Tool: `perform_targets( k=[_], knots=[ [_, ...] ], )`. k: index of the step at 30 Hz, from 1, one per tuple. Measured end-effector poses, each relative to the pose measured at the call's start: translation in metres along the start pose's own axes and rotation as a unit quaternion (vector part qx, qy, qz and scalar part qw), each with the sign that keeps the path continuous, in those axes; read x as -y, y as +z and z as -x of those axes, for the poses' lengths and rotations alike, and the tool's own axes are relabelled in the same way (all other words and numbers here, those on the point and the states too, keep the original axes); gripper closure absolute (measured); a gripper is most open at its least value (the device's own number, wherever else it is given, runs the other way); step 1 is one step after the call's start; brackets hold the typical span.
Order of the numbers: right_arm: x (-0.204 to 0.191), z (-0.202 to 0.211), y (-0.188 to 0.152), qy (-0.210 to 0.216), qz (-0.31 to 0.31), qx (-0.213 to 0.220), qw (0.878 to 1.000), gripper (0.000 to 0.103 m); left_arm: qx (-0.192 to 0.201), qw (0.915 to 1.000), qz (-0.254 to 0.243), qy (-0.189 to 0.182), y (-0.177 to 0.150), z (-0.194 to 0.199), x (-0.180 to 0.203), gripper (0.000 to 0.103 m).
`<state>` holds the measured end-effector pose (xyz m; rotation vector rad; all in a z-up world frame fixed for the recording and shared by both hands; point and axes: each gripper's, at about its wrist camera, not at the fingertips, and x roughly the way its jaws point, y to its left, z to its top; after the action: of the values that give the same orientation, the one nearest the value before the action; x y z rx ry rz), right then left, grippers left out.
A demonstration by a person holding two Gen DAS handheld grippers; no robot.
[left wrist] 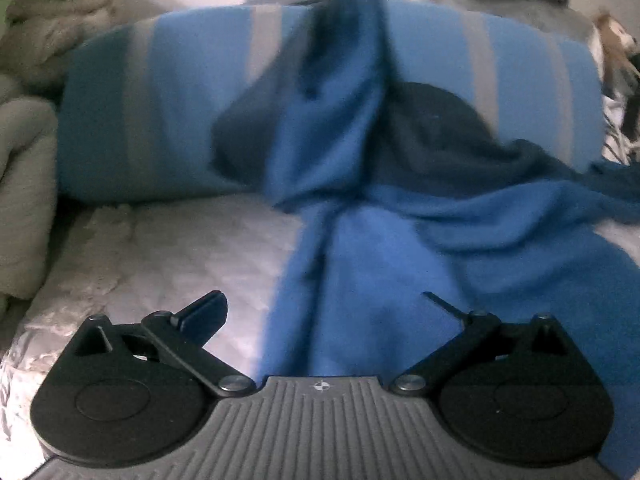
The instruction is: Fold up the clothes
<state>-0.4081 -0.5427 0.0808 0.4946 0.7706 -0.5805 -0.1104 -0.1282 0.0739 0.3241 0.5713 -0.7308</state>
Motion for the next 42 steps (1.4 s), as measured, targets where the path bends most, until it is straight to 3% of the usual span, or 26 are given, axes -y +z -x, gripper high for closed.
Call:
perform_targets(
  k=[4,7,9,12,15,18,20,22,25,32,42],
  knots=[
    [0.027,-0.004,0.001,0.001,-0.018,0.015,1.0,0.0,-0.033,0.9983,0.047,-0.012,-0.02,-0.027,-0.05,0.001],
    [0.037,-0.012,0.002,0.01,-0.031,0.021,0.999,0.0,-0.043,0.9965,0.065,-0.03,-0.024,-0.044,-0.062,0.003],
    [0.039,-0.017,0.001,0.012,-0.024,0.031,0.999,0.0,-0.042,0.9965,0.056,-0.044,-0.022,-0.051,-0.063,0.013],
    [0.044,-0.026,-0.001,0.02,-0.006,0.052,0.998,0.001,-0.041,0.9973,0.026,-0.055,-0.023,-0.059,-0.059,0.017],
    [0.056,-0.032,0.001,0.025,-0.019,0.046,0.998,0.004,-0.056,0.9949,0.001,-0.083,-0.028,-0.072,-0.059,0.031],
    [0.069,-0.037,0.004,0.026,-0.035,0.043,0.998,0.005,-0.049,0.993,0.004,-0.107,-0.03,-0.076,-0.06,0.035],
    [0.08,-0.037,0.007,0.037,-0.061,0.043,0.997,0.009,-0.049,0.9912,0.018,-0.122,-0.028,-0.08,-0.063,0.043],
    [0.091,-0.038,0.01,0.059,-0.097,0.042,0.993,0.013,-0.052,0.9887,0.032,-0.137,-0.026,-0.083,-0.063,0.063],
    [0.103,-0.04,0.012,0.094,-0.133,0.037,0.986,0.021,-0.062,0.9845,0.044,-0.158,-0.024,-0.086,-0.06,0.082],
    [0.099,-0.059,0.012,0.128,-0.128,-0.01,0.984,0.048,-0.066,0.9849,0.042,-0.154,-0.023,-0.088,-0.056,0.087],
    [0.068,-0.051,-0.01,0.054,0.012,-0.053,0.997,0.054,-0.063,0.9874,0.036,-0.141,-0.022,-0.086,-0.055,0.087]
  ],
)
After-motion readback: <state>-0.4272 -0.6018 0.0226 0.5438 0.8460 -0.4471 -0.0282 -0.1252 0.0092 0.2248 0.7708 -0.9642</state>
